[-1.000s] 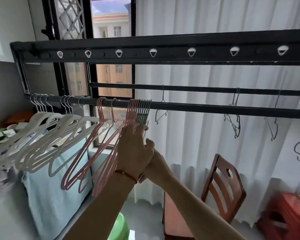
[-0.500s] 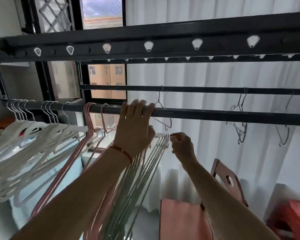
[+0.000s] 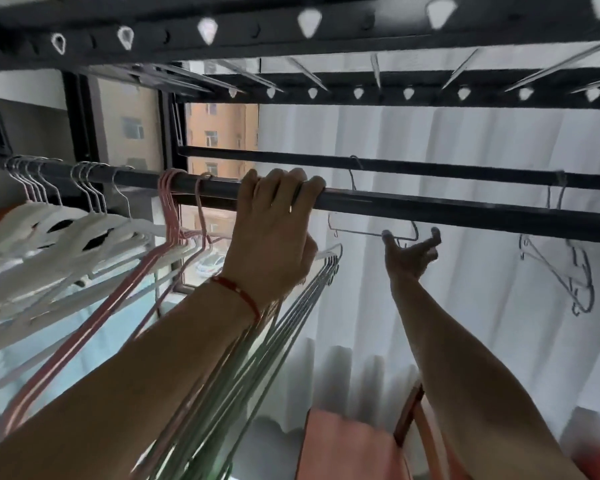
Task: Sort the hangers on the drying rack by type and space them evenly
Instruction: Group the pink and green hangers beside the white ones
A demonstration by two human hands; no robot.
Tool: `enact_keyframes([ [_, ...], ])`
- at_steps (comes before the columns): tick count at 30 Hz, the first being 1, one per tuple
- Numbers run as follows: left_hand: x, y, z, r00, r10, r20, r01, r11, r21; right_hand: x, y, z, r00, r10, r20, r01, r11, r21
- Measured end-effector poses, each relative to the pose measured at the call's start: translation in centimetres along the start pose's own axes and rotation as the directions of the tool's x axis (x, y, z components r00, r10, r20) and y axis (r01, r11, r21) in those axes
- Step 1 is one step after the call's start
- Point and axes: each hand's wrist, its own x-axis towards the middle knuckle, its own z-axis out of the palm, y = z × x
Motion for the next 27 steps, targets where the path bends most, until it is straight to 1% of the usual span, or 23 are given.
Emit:
enact_keyframes([
  [2, 0.1, 0.3, 0.5, 1.0, -0.015, -0.015, 0.015, 1.0, -0.001, 1.2, 0.6, -0.1, 0.988, -0.127, 0.089, 0.136, 0.985, -0.109],
  [4, 0.1, 0.4, 1.1, 0.999, -0.029, -0.029, 0.029, 1.0, -0.011, 1.8, 0.6, 0.4, 0.974, -0.205, 0.094, 0.216, 0.967, -0.133],
  [5, 0.1, 0.4, 1.2, 0.999, -0.03, -0.038, 0.03, 0.999, -0.015, 2.1, 0.6, 0.8, 0.975, -0.195, 0.104, 0.206, 0.972, -0.113],
  [6, 0.1, 0.4, 1.4, 0.999, -0.031, -0.044, 0.031, 0.999, -0.017, 2.3, 0.6, 1.3, 0.976, -0.161, 0.149, 0.176, 0.98, -0.091],
  [8, 0.2, 0.3, 1.6, 0.998, -0.034, -0.046, 0.034, 0.999, -0.011, 2.4, 0.5, 2.4, 0.956, -0.072, 0.286, 0.097, 0.992, -0.077],
  [9, 0.2, 0.2, 1.7, 0.998, -0.034, -0.046, 0.034, 0.999, -0.004, 2.0, 0.3, 2.9, 0.932, -0.033, 0.361, 0.06, 0.996, -0.065],
  [11, 0.2, 0.0, 1.8, 0.999, -0.031, -0.037, 0.031, 1.0, 0.006, 1.1, -0.4, 3.5, 0.847, 0.02, 0.531, -0.009, 1.0, -0.024],
  [13, 0.1, -0.4, 2.0, 0.999, -0.031, -0.018, 0.031, 0.999, 0.013, 0.1, -1.3, 4.1, 0.73, 0.087, 0.678, -0.091, 0.995, -0.031],
  [15, 0.2, -0.9, 2.2, 1.0, -0.028, -0.001, 0.028, 0.999, 0.018, -0.7, -2.2, 4.7, 0.636, 0.146, 0.758, -0.194, 0.981, -0.026],
  [16, 0.2, -1.2, 2.3, 1.0, -0.026, 0.004, 0.026, 0.999, 0.02, -1.0, -2.5, 5.1, 0.605, 0.156, 0.78, -0.253, 0.967, 0.003],
  [17, 0.1, -1.4, 2.3, 1.0, -0.027, 0.006, 0.027, 0.999, 0.021, -1.2, -2.8, 5.5, 0.592, 0.159, 0.79, -0.298, 0.954, 0.031],
  [18, 0.1, -1.7, 2.4, 1.0, -0.027, 0.006, 0.027, 0.999, 0.02, -1.3, -3.0, 5.8, 0.598, 0.158, 0.786, -0.319, 0.946, 0.053],
  [19, 0.0, -2.0, 2.4, 1.0, -0.027, 0.005, 0.027, 0.999, 0.021, -1.5, -3.1, 6.1, 0.62, 0.153, 0.77, -0.31, 0.949, 0.061],
  [20, 0.0, -2.2, 2.4, 1.0, -0.027, 0.005, 0.027, 0.999, 0.024, -1.5, -3.0, 6.5, 0.643, 0.145, 0.752, -0.281, 0.958, 0.055],
  [23, -0.2, -2.8, 2.3, 0.999, -0.039, 0.012, 0.038, 0.999, 0.033, -1.9, -2.8, 7.1, 0.668, 0.118, 0.735, -0.174, 0.985, 0.0],
  [26, -0.4, -3.3, 2.2, 0.999, -0.05, 0.016, 0.05, 0.998, 0.032, -2.3, -2.7, 7.5, 0.728, 0.048, 0.684, -0.044, 0.999, -0.024],
  [27, -0.5, -3.4, 2.2, 0.998, -0.053, 0.015, 0.052, 0.998, 0.03, -2.2, -2.6, 7.7, 0.747, 0.037, 0.663, -0.027, 0.999, -0.025],
])
